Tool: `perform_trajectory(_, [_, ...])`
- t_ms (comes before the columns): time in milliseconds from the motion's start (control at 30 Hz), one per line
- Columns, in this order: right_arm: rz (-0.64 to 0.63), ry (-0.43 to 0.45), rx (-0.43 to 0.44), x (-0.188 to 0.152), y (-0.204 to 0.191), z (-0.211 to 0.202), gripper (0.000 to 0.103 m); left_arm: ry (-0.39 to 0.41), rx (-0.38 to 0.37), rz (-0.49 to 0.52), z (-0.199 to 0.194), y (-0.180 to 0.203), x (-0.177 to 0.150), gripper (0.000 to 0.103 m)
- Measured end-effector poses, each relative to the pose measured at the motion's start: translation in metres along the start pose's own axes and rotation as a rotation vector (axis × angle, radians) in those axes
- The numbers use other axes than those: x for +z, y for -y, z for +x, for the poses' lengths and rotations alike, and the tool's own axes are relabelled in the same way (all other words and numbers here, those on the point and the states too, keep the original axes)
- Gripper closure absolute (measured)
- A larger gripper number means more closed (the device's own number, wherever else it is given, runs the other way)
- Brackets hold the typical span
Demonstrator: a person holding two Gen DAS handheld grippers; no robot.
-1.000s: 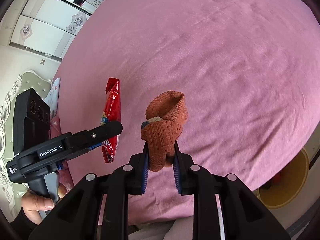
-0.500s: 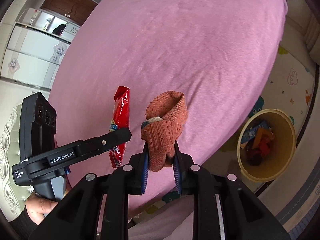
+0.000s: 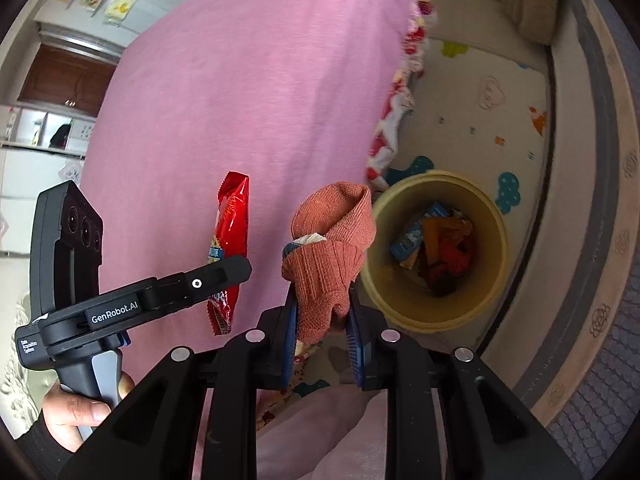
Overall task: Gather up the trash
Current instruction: 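Carry the red candy wrapper and rust sock over the yellow bucket with both grippers, then open both grippers to drop the wrapper and sock into the bucket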
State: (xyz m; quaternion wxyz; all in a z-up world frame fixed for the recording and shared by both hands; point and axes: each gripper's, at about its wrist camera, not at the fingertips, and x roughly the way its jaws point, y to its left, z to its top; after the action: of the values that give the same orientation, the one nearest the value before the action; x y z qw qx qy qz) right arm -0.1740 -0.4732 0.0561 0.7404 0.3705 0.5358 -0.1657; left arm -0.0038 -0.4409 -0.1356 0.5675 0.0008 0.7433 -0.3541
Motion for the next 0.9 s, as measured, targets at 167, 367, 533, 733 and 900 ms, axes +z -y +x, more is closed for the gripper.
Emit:
perform_trajectory(167, [0.075, -0.023, -0.001, -0.005, 0.046, 0.005, 0.082, -0.068, 0.012, 0.024, 0.047, 0.025, 0.001, 0.067])
perform_trajectory(367, [0.122, -0.039, 0.002, -0.003, 0.08, 0.012, 0.081, -0.112, 0.039, 0.022, 0.081, 0.034, 0.001, 0.066])
perform_trajectory(533, [0.123, -0.038, -0.018, -0.001, 0.095, 0.015, 0.07, -0.135, 0.05, -0.021, 0.094, 0.03, 0.003, 0.032])
perform_trajectory(733, [0.149, -0.058, -0.012, -0.003, 0.109, 0.021, 0.068, -0.165, 0.082, -0.027, 0.101, 0.026, 0.001, 0.026])
perform_trajectory(900, [0.157, -0.064, -0.009, -0.005, 0.111, 0.023, 0.068, -0.19, 0.091, -0.031, 0.107, 0.022, -0.002, 0.026])
